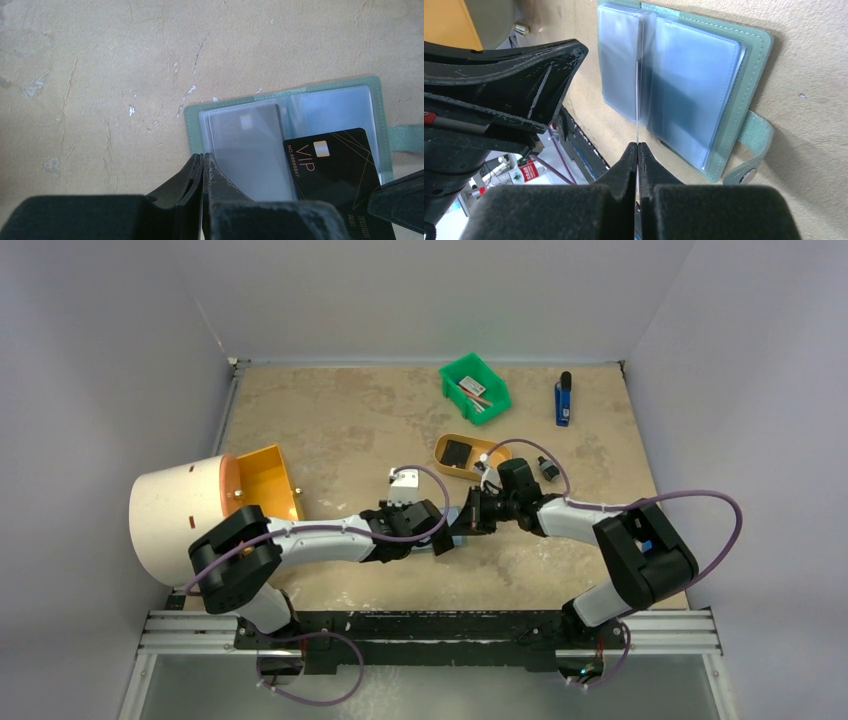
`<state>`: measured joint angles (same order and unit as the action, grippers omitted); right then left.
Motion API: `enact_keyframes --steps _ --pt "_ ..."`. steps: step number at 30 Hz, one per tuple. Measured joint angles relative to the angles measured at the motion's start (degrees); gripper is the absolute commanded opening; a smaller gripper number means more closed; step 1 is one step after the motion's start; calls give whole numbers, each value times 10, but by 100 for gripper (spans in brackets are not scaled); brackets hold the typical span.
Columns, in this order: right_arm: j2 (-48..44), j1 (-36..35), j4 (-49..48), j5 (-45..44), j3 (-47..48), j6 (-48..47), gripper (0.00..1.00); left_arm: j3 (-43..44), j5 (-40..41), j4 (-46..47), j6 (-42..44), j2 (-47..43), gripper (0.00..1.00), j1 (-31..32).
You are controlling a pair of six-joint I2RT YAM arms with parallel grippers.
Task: Put the credit cards into the card holder
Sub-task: Insert the credit card into the card holder.
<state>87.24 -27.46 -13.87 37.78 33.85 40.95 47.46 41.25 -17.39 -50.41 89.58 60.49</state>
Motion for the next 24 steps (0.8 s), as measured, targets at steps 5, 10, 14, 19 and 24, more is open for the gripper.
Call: enact_keyframes --steps 5,10,14,19,24 --pt "0 0 -4 8 0 0 0 0 3 -4 -1 3 0 0" --pt "1 0 -6 8 0 0 0 0 17 -17 -11 3 0 0" --pt "8 0 -11 9 0 0 0 0 26 -23 -17 5 0 0" --pt "24 0 -21 12 0 0 0 0 26 -30 -26 17 0 -6" --pt "28 0 -30 18 0 0 0 -1 21 -29 -26 27 0 -15"
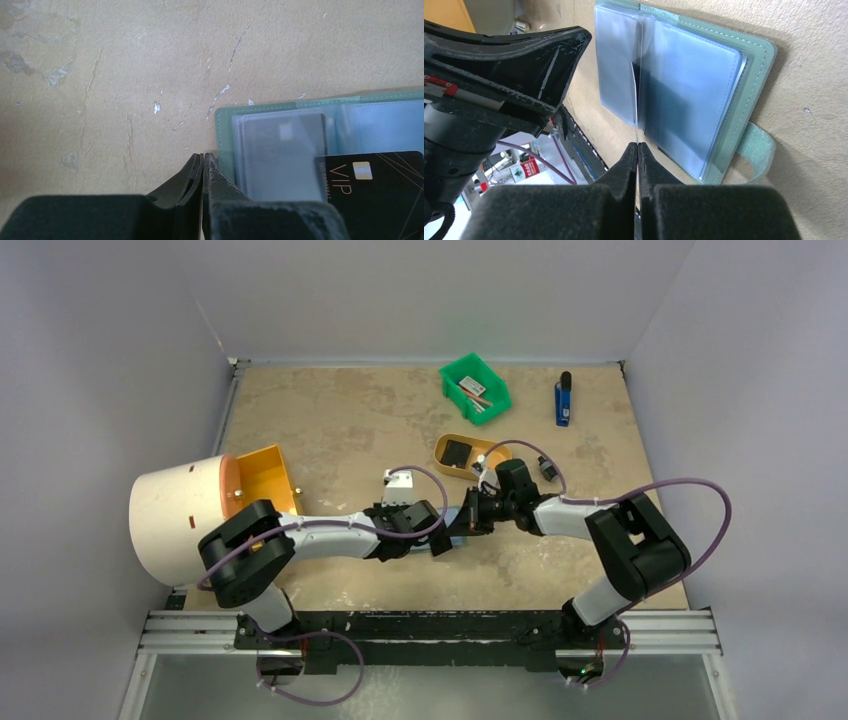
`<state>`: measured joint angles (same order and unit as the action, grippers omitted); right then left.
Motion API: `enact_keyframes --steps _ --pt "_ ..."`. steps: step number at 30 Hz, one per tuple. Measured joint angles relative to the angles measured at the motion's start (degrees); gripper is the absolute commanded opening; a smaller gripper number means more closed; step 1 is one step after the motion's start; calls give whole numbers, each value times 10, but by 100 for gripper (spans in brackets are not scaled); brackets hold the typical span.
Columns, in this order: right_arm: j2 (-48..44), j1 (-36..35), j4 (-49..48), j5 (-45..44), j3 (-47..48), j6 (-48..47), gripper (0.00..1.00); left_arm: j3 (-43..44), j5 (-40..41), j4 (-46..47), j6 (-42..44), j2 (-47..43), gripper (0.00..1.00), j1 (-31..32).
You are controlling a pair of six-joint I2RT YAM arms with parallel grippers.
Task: Put the credit cards into the card holder
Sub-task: Insert the credit card into the card holder.
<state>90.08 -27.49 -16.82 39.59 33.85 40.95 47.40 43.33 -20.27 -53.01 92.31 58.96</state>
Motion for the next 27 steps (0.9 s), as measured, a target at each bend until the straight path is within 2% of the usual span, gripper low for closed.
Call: enact_keyframes --steps 27 --pt "38 0 -40 -31 11 34 0 -4 -13 21 1 24 0 -4"
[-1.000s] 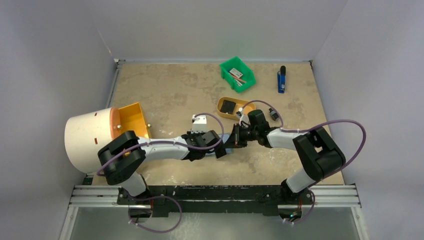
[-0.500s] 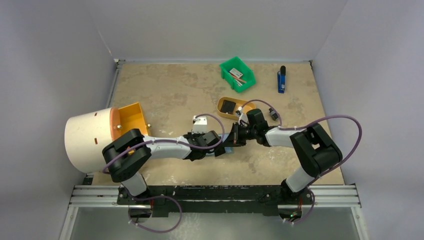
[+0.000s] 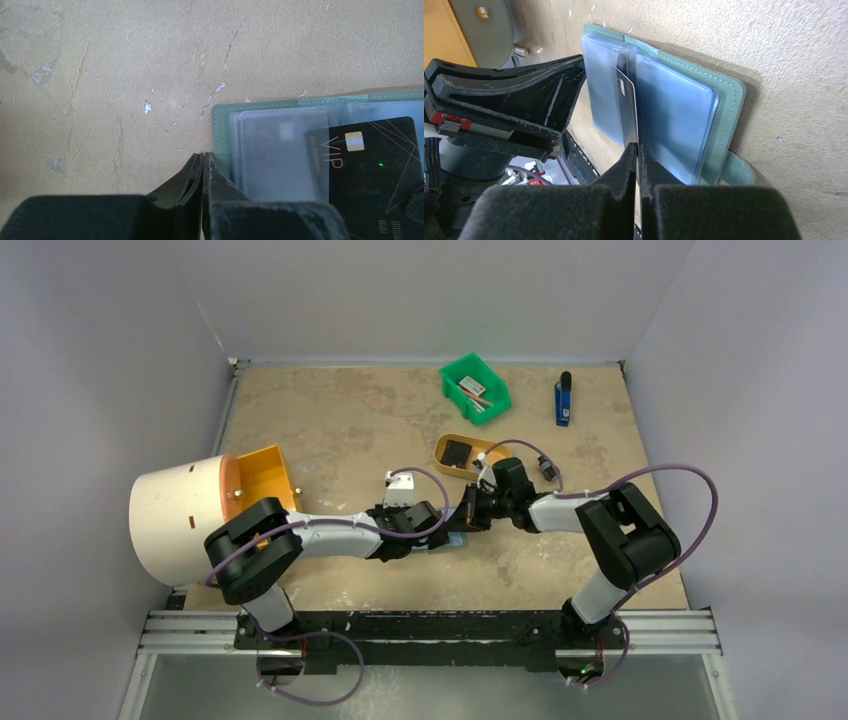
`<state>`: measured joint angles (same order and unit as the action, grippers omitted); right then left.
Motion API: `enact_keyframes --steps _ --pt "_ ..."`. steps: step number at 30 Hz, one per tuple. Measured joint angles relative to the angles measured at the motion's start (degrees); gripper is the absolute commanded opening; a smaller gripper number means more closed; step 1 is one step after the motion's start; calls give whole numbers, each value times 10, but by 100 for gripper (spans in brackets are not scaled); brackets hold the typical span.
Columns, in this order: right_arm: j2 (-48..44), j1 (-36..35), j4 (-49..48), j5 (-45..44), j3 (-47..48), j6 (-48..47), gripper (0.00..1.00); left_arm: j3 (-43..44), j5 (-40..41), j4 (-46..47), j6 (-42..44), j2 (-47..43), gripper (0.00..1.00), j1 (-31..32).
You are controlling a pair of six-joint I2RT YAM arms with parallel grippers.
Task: Put the credit cards into the card holder
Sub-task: Insert the credit card into the card holder.
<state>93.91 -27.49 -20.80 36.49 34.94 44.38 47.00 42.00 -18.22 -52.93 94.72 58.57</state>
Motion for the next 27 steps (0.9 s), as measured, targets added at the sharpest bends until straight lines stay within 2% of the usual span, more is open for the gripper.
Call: enact_keyframes --steps 16,27 --pt "24 0 -35 -10 0 41 0 -5 0 9 0 -1 0 0" --pt "25 -20 -17 -12 24 39 0 -8 0 15 0 -3 0 0"
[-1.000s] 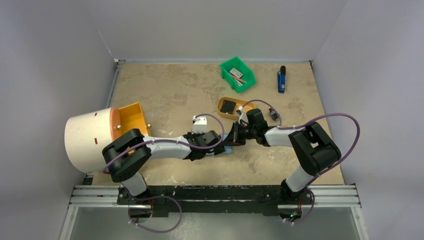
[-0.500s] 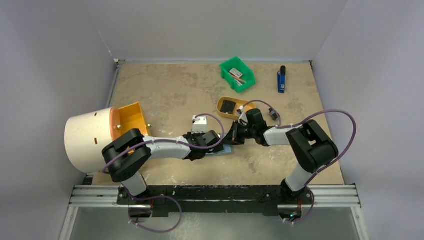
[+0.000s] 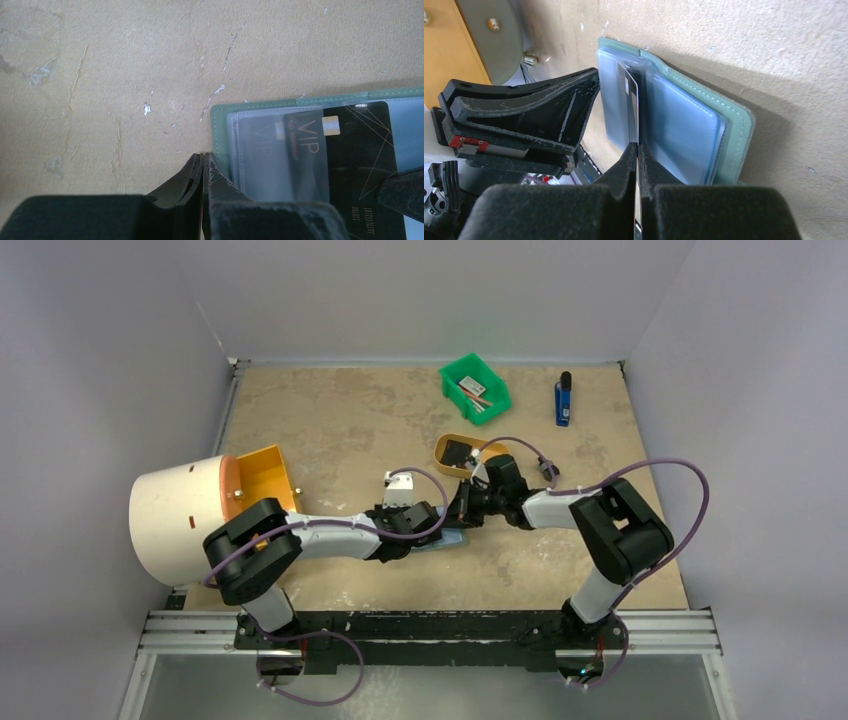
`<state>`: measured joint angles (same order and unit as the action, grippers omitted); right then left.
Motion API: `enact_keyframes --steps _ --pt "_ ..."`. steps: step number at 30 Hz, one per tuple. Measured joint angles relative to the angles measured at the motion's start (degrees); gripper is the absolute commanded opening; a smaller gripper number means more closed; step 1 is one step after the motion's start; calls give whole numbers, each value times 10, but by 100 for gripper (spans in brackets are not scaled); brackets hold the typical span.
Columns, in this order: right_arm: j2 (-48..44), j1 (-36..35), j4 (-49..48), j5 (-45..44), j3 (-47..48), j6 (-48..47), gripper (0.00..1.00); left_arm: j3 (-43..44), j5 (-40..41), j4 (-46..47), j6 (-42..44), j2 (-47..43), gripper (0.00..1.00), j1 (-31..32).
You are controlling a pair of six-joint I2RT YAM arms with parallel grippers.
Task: Put the credit cards into the card holder
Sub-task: Insert the credit card into the card holder.
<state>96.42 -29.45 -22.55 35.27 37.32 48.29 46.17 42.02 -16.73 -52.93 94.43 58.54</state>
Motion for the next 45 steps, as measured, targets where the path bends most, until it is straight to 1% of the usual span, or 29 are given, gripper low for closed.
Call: enact_keyframes --steps 6,9,12,13,17,22,37,45 --pt "0 -9 13 -2 11 -8 0 -2 0 4 0 0 0 0" --pt "0 -10 22 -2 16 -12 11 -3 0 6 0 -1 0 0" --pt "0 -10 31 -2 16 -17 26 -6 0 10 0 -3 0 0" --pt "0 -12 35 -3 16 -19 29 -7 0 12 0 -4 0 0" --pt "-1 -15 42 -2 16 -25 35 -11 -1 17 0 -7 0 0" --pt "-11 -17 59 -3 16 -33 37 -13 -5 22 0 -9 0 0" --pt "-16 -40 87 -18 35 -45 36 -22 -13 30 0 -18 0 0" --pt "1 -55 100 -17 59 -51 36 -28 -15 38 0 -22 0 0"
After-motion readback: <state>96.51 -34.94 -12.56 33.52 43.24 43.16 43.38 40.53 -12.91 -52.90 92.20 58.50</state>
